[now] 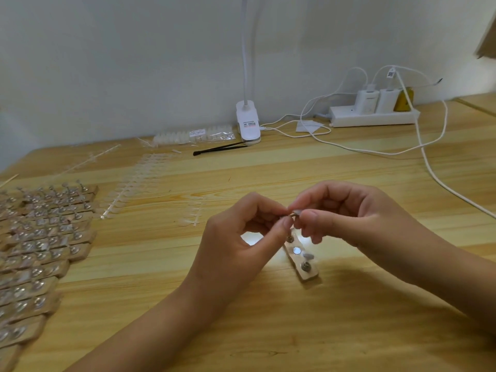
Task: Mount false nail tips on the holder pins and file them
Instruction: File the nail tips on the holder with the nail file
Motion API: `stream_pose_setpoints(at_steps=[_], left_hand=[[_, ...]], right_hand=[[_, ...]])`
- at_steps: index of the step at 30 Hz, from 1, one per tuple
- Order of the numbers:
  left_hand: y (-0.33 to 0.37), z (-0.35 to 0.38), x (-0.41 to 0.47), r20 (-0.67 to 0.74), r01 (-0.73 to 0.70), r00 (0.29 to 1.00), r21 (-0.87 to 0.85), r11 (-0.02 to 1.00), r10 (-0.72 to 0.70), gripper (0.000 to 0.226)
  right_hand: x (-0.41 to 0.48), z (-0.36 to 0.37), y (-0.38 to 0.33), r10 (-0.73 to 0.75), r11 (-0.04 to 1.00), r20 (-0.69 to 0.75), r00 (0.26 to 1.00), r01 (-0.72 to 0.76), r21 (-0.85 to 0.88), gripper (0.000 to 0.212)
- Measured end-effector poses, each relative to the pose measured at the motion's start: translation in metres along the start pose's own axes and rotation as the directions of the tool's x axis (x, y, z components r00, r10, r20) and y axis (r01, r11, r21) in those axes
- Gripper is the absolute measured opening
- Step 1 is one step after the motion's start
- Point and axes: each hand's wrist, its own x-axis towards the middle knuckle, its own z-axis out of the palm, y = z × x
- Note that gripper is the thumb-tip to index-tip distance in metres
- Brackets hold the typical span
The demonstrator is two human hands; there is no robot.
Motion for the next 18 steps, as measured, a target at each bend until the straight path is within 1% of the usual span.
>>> stream_pose_setpoints(at_steps=[2, 3, 4, 6, 7, 8, 10, 12, 15, 18], left_hand=[[-0.0006, -0.0001, 0.0004, 0.029, -0.002, 1.000, 0.001, 1.000, 0.002, 0.011], [-0.0015, -0.0002, 0.0006, 0.039, -0.004, 0.999, 0.012, 1.000, 0.004, 0.011], [-0.0027, -0.0006, 0.0010, 0.046, -0.005, 0.999, 0.025, 1.000, 0.004, 0.011], [-0.0053, -0.0021, 0.0019, 0.057, -0.006, 0.998, 0.056, 0.998, 0.003, 0.011], [-0.0065, -0.0028, 0.0025, 0.064, -0.015, 0.998, 0.080, 0.997, 0.010, 0.011], [-0.0071, -0.0030, 0.0027, 0.072, -0.030, 0.997, 0.105, 0.994, 0.023, 0.010], [-0.0076, -0.0020, 0.0026, 0.074, -0.044, 0.997, 0.110, 0.993, 0.036, 0.008], [-0.0070, -0.0003, 0.0019, 0.067, -0.011, 0.998, 0.041, 0.999, 0.008, 0.007], [-0.0057, 0.0014, 0.0002, 0.079, 0.047, 0.996, -0.065, 0.997, -0.042, 0.007], [-0.0046, 0.0024, -0.0003, 0.092, 0.049, 0.995, -0.083, 0.995, -0.041, 0.007]], right_hand=[[0.0003, -0.0024, -0.0003, -0.035, 0.996, -0.004, 0.999, 0.034, -0.088, 0.012], [-0.0001, -0.0037, -0.0005, -0.062, 0.986, -0.002, 0.998, 0.060, -0.159, 0.011], [-0.0002, -0.0051, -0.0002, -0.104, 0.958, 0.004, 0.995, 0.101, -0.268, 0.012], [0.0000, -0.0078, 0.0010, -0.212, 0.831, 0.052, 0.976, 0.208, -0.517, 0.014], [0.0002, -0.0086, 0.0018, -0.262, 0.763, 0.083, 0.961, 0.259, -0.593, 0.013], [0.0005, -0.0091, 0.0025, -0.303, 0.718, 0.099, 0.948, 0.296, -0.630, 0.012], [0.0010, -0.0099, 0.0034, -0.363, 0.703, 0.077, 0.928, 0.328, -0.632, 0.013], [0.0004, -0.0088, 0.0039, -0.389, 0.752, 0.018, 0.921, 0.328, -0.572, 0.015], [-0.0018, -0.0041, 0.0041, -0.364, 0.848, -0.065, 0.929, 0.301, -0.435, 0.017], [-0.0031, -0.0003, 0.0038, -0.345, 0.873, -0.100, 0.933, 0.280, -0.399, 0.018]])
